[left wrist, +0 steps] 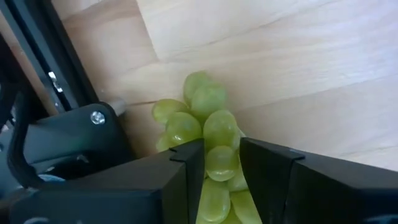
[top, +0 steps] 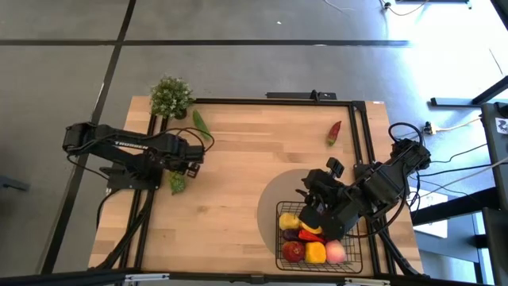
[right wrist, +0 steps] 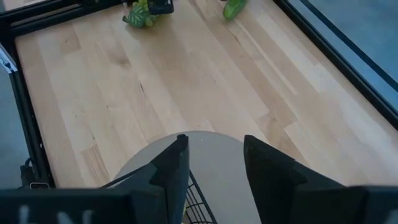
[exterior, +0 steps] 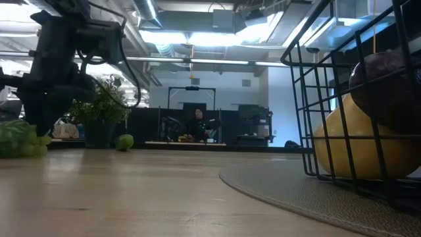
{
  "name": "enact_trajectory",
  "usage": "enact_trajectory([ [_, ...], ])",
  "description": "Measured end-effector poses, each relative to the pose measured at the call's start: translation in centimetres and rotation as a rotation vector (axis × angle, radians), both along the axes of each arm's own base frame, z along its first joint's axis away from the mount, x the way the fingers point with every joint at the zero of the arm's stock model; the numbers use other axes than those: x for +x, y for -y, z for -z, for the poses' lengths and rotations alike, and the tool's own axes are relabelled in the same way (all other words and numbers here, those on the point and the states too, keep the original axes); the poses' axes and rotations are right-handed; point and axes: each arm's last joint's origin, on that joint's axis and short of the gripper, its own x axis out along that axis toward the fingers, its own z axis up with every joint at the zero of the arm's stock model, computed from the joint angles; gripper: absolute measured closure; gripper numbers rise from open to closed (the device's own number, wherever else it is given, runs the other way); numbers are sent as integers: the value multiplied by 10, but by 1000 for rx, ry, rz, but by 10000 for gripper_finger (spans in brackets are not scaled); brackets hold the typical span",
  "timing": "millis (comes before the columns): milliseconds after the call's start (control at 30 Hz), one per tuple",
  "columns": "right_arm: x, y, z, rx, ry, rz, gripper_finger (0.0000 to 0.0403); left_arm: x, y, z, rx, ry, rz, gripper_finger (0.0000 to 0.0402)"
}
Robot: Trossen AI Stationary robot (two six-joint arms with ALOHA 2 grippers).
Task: Build produce basket
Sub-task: Put the green grapes into the wire basket
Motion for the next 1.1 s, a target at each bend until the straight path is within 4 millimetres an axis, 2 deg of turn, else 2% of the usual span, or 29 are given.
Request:
enact_trajectory([
  [100,0,0,0,0,0,0,260,0,0,0,-1,-2,45,324],
  [300,0,0,0,0,0,1,260,1,0,0,1,0,101,393],
  [433,0,0,0,1,-1,0,260,3,0,0,-12,18,134,399],
  [567,-1,-2,2,70,-59,-39,260,15,1,-5,-80,141,219,400],
  [667,-2,-4,2,108,-98,-72,260,29,3,-20,-72,239,314,401],
  [833,-1,-5,6,119,-123,-84,260,53,6,-59,-13,408,537,401],
  [1100,14,2,23,48,-114,-51,260,74,4,-126,134,608,725,401],
])
